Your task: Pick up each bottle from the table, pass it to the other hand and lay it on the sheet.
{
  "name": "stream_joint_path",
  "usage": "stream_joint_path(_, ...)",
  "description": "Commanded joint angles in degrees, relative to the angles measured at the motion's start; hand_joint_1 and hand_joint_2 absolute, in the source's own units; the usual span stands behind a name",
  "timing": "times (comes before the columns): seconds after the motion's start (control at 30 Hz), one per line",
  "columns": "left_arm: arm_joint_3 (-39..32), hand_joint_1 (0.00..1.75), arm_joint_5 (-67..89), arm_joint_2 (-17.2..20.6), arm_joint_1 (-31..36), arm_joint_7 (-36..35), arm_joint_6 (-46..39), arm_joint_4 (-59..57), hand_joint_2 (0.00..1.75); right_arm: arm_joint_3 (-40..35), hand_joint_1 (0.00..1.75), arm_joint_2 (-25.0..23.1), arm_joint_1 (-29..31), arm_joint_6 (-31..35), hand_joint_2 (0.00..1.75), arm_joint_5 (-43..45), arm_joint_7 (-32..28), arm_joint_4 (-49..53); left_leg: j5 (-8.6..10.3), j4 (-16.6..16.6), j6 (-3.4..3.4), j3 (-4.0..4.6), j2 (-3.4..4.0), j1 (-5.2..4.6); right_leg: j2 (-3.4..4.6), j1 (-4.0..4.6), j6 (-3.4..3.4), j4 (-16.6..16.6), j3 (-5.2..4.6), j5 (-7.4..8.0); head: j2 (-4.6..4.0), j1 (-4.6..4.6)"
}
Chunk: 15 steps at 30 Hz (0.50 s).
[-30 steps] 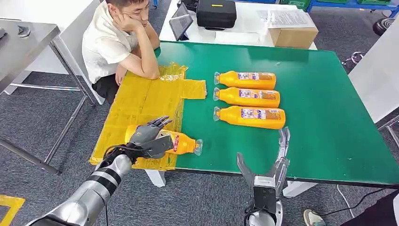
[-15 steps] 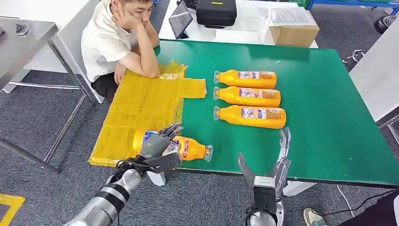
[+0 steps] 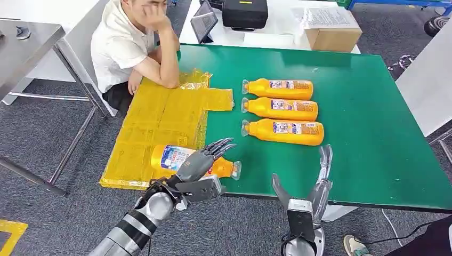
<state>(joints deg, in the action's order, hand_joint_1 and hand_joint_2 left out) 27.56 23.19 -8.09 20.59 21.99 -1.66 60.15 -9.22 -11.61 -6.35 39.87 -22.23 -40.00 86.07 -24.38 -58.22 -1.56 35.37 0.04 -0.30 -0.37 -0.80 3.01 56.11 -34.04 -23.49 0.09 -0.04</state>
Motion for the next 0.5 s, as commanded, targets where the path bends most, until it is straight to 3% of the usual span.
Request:
stream_joint_path(0.03,3.6,0.00,-6.0,0.7,-2.9,1.7,-3.6,9.6,1.75,2.6,0.00,-0.6,-0.5,0.1,1.75,-2.4,0.0,0.2,-0.05,0.0,0.08,-0.10,-0.03,0.03,-0.01,0.03,-0.09,0.0,0.11,-0.06,0.00,0.00)
stream_joint_path(0.3,-3.1,0.00,-33.1,-4.3,-15.9,0.7,-2.3,21.2,1.75,4.3,0.00,-0.7,-3.7,0.1,1.75,-0.5,0.0,6.9,-0.14,0.0,0.08,-0.12,0.08,0.01,0.10,0.00,-0.07,0.0,0.08,-0.09,0.00,0.00)
stream_joint_path(0.5,-3.4,0.00,-37.8,-3.9,-17.9,0.9,-3.5,22.9,1.75,3.8,0.00,-0.3,-4.1,0.1,1.75,-1.6,0.0,8.8,-0.19,0.0,0.15,-0.12,0.06,0.05,0.09,0.05,-0.13,0.0,0.08,-0.12,0.00,0.02)
